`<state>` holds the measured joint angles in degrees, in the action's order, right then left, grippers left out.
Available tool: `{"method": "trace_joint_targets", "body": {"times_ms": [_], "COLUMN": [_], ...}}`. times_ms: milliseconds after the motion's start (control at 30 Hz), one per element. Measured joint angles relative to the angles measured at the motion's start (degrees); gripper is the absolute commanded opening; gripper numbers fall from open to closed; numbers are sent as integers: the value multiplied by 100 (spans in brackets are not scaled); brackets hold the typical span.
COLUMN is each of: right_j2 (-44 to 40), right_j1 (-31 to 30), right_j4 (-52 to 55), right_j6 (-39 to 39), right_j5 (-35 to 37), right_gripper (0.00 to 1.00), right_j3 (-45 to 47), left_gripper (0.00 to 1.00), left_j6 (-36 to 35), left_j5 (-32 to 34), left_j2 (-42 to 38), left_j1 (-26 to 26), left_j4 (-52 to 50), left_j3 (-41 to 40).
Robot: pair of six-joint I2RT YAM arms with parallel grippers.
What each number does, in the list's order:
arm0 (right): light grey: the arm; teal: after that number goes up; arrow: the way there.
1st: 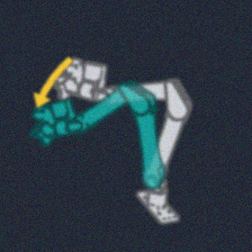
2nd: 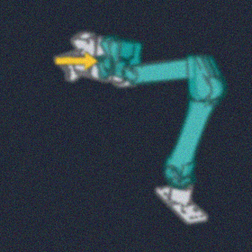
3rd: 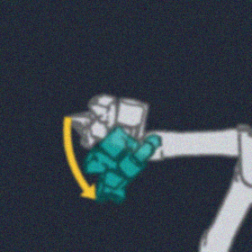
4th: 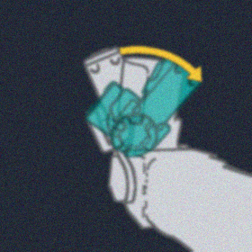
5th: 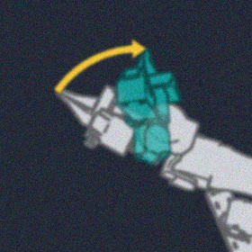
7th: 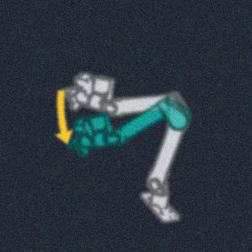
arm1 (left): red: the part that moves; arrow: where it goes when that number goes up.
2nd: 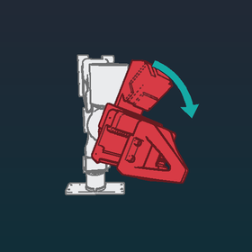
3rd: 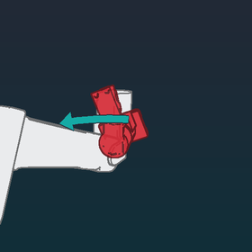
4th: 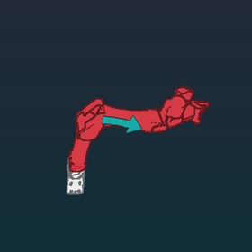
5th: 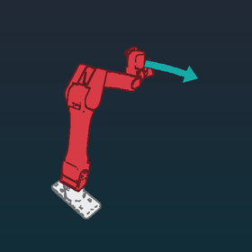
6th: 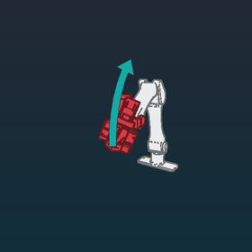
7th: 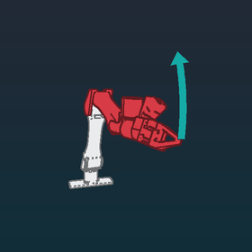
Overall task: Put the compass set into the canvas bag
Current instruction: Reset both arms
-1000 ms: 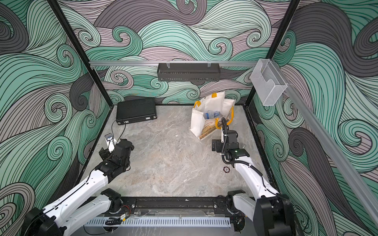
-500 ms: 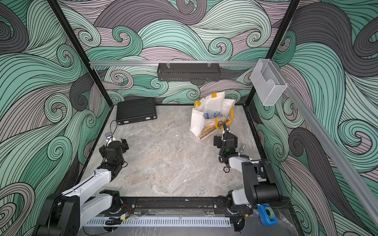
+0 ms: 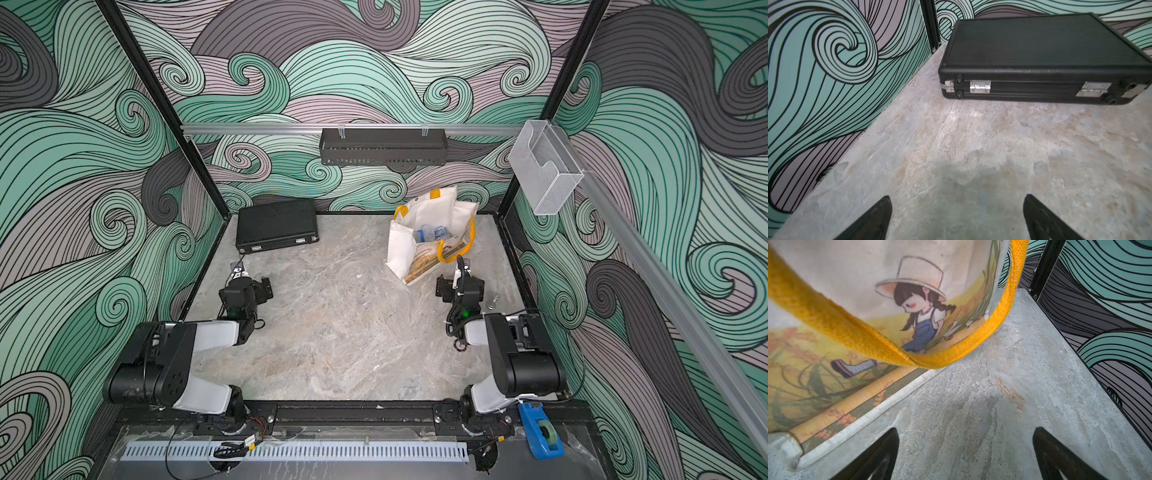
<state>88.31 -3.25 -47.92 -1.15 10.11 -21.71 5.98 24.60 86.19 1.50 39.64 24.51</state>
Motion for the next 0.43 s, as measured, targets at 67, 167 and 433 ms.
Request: {"method": "trace_joint_targets", "body": {"times_ms": [67, 167, 433], "right_j2": [0, 0, 0], "right_j1": [0, 0, 33], "right_j4": [-4, -31, -33], "right_j6": [-2, -2, -2], "right_j5": [-4, -7, -136], "right_gripper": [100, 100, 100], "right_j3": [0, 0, -7], "left_gripper": [98, 98, 99], "left_j6": [20, 55, 85], "left_j5": [-33, -63, -85], "left_j2": [35, 37, 37], "left_j1": [-39, -111, -127], "left_j4": [31, 17, 17], "left_j3": [61, 63, 63]}}
